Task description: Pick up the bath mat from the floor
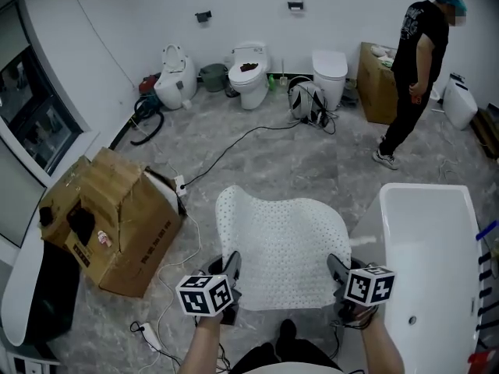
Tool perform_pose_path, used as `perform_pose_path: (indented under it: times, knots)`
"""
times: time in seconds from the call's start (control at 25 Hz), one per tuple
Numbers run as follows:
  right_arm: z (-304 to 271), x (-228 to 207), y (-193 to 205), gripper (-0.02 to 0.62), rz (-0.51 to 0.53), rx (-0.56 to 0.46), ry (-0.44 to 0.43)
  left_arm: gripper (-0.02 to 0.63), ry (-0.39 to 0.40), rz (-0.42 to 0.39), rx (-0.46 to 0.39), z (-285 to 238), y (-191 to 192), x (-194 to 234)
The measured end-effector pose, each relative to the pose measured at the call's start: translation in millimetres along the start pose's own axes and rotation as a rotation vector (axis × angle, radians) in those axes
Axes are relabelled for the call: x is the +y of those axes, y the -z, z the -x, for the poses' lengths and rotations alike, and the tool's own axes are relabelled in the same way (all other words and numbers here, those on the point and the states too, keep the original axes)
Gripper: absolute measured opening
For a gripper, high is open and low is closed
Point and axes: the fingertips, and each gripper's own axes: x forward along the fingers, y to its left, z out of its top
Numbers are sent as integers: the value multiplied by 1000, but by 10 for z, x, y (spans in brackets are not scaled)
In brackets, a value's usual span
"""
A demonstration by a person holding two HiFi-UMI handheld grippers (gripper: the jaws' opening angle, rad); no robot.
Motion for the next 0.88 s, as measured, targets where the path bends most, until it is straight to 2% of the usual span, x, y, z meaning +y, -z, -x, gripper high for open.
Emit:
perform_pose_path:
  times: [0.36,0.88]
  knots:
    - [93,7,-186,26,46,-48,10,23,24,-21,-43,-18,-208,-165]
    - [163,-28,-281,26,69,-70,30,23,42,-17,-66,-30,-297,-256]
